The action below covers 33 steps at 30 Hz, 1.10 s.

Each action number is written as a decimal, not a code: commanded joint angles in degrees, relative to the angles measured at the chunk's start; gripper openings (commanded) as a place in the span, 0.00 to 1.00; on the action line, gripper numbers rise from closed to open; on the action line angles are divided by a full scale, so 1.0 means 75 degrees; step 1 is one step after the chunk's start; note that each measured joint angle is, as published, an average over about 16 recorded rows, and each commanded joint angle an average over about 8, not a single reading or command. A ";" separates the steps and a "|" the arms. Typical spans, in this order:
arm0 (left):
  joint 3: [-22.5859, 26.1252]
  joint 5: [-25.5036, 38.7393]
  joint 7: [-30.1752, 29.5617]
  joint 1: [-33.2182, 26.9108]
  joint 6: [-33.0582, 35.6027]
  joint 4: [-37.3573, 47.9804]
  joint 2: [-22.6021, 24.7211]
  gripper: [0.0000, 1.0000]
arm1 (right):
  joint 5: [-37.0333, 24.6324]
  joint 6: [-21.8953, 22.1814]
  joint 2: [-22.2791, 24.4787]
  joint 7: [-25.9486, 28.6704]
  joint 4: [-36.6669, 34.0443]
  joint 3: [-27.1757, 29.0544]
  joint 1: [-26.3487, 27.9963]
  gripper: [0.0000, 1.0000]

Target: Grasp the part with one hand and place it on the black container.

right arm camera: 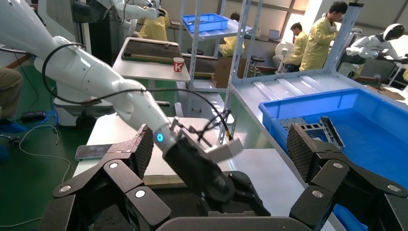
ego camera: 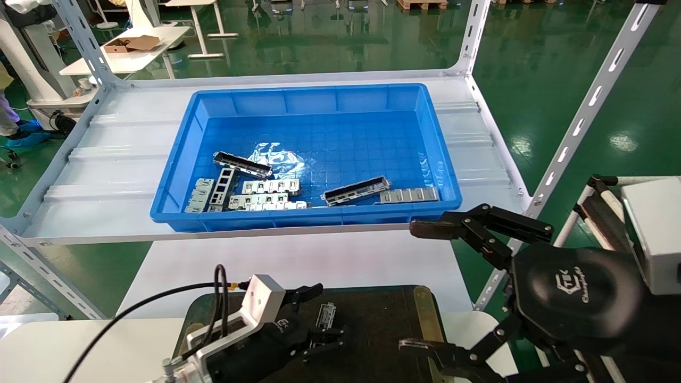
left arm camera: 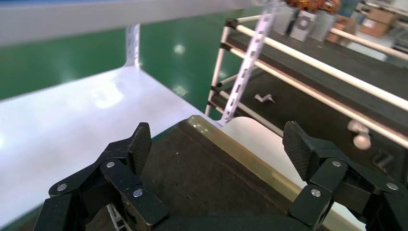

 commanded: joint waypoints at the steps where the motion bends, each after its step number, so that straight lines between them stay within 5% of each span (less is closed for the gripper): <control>1: -0.0202 -0.0032 0.0235 0.0024 0.0505 0.0016 -0.0181 1.00 | 0.0000 0.0000 0.0000 0.0000 0.0000 0.0000 0.0000 1.00; 23: -0.1800 -0.0548 0.3723 0.0361 0.4131 0.1659 -0.1222 1.00 | 0.0001 0.0000 0.0000 -0.0001 0.0000 -0.0001 0.0000 1.00; 33: -0.2047 -0.0681 0.4421 0.0007 0.5430 0.2580 -0.1489 1.00 | 0.0001 0.0001 0.0001 -0.0001 0.0000 -0.0002 0.0001 1.00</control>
